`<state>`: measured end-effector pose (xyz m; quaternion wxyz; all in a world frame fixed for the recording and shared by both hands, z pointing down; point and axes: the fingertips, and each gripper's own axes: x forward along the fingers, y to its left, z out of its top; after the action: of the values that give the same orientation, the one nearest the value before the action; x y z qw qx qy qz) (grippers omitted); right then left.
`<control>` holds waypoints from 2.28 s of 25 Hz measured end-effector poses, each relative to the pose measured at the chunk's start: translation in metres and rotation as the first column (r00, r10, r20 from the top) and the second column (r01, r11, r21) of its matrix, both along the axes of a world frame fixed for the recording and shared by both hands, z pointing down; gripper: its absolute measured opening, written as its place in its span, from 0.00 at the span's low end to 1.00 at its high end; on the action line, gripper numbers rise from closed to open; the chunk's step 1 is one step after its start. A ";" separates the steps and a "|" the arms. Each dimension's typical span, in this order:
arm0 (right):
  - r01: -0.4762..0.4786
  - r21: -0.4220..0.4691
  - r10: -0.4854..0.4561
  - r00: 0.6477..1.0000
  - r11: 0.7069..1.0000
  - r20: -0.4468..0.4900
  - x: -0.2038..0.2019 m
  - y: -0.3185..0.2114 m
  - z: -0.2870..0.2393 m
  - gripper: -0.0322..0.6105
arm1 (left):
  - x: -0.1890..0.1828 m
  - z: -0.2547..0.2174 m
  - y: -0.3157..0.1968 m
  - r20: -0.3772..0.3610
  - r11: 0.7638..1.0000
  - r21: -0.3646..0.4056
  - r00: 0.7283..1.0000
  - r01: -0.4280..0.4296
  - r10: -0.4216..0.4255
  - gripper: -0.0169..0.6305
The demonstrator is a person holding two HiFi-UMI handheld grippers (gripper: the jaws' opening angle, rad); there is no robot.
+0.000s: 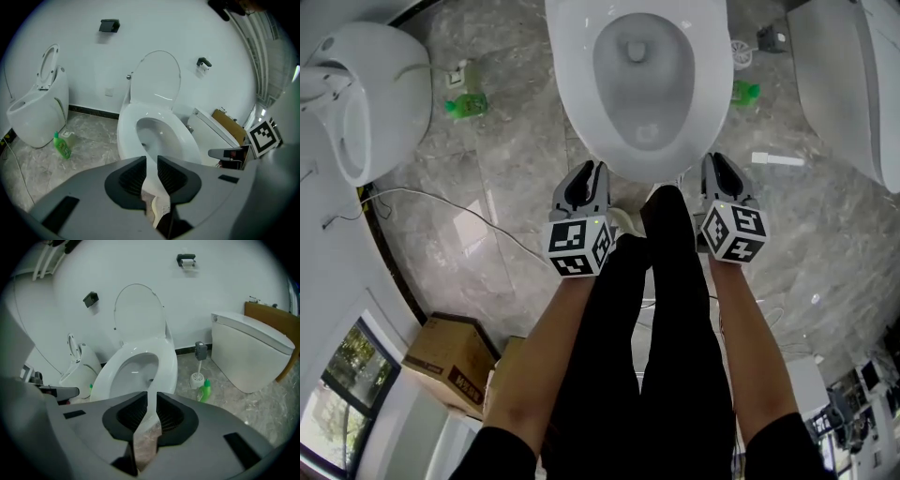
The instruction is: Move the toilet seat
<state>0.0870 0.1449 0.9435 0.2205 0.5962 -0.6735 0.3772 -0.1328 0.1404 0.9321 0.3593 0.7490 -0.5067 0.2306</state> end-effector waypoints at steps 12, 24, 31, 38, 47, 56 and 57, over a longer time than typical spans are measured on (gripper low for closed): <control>-0.053 -0.107 0.072 0.980 0.993 0.185 -0.008 -0.012 0.047 0.43 | 0.014 0.050 0.006 -0.105 0.973 -0.220 0.990 0.071 -0.096 0.44; -0.160 -0.232 0.232 0.915 0.959 0.330 -0.011 -0.022 0.078 0.48 | 0.013 0.077 -0.005 -0.152 0.935 -0.333 0.971 0.124 -0.183 0.50; -0.131 -0.271 0.222 0.914 0.954 0.339 -0.009 -0.027 0.083 0.49 | 0.019 0.089 -0.012 -0.160 0.923 -0.365 0.969 0.121 -0.190 0.54; -0.149 -0.323 0.255 0.914 0.935 0.317 -0.006 -0.030 0.076 0.49 | 0.016 0.084 -0.012 -0.085 0.911 -0.386 0.977 0.147 -0.194 0.51; -0.147 -0.376 0.280 0.903 0.915 0.327 -0.003 -0.030 0.062 0.49 | 0.013 0.068 -0.016 -0.098 0.883 -0.416 0.955 0.215 -0.278 0.45; -0.177 -0.413 0.342 0.863 0.893 0.371 -0.001 -0.034 0.019 0.47 | 0.014 0.023 -0.020 -0.105 0.906 -0.368 0.958 0.211 -0.266 0.46; -0.182 -0.418 0.351 0.859 0.890 0.374 -0.001 -0.034 0.014 0.47 | 0.014 0.018 -0.021 -0.107 0.907 -0.366 0.958 0.209 -0.264 0.46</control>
<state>0.0860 0.1106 0.9575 0.1151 0.5324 -0.5319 0.6483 -0.1192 0.1194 0.9502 0.5505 0.6210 -0.5155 0.2133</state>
